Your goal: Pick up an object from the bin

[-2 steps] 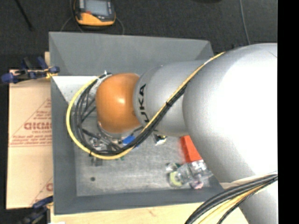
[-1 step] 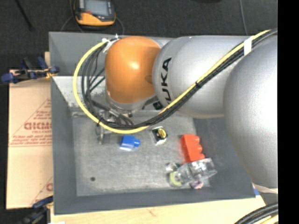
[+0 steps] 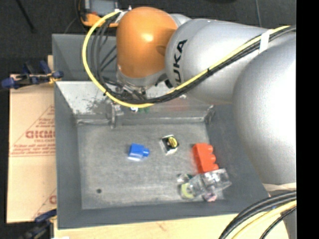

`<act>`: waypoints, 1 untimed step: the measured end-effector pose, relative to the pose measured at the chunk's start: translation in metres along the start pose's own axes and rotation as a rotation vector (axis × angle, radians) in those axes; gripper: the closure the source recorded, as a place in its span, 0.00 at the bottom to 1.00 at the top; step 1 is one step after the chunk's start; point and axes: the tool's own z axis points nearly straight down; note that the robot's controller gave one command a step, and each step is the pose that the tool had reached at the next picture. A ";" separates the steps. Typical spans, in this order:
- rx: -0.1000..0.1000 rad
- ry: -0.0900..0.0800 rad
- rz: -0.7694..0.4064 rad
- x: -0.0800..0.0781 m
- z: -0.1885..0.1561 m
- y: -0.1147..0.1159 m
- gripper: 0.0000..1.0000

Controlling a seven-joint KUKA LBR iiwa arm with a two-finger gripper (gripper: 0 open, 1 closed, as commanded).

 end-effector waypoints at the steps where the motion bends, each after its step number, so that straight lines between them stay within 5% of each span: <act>1: -0.003 0.005 0.000 0.002 0.001 0.003 0.00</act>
Offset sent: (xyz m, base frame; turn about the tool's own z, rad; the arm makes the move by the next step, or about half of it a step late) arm 0.0000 0.0000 0.0000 0.0000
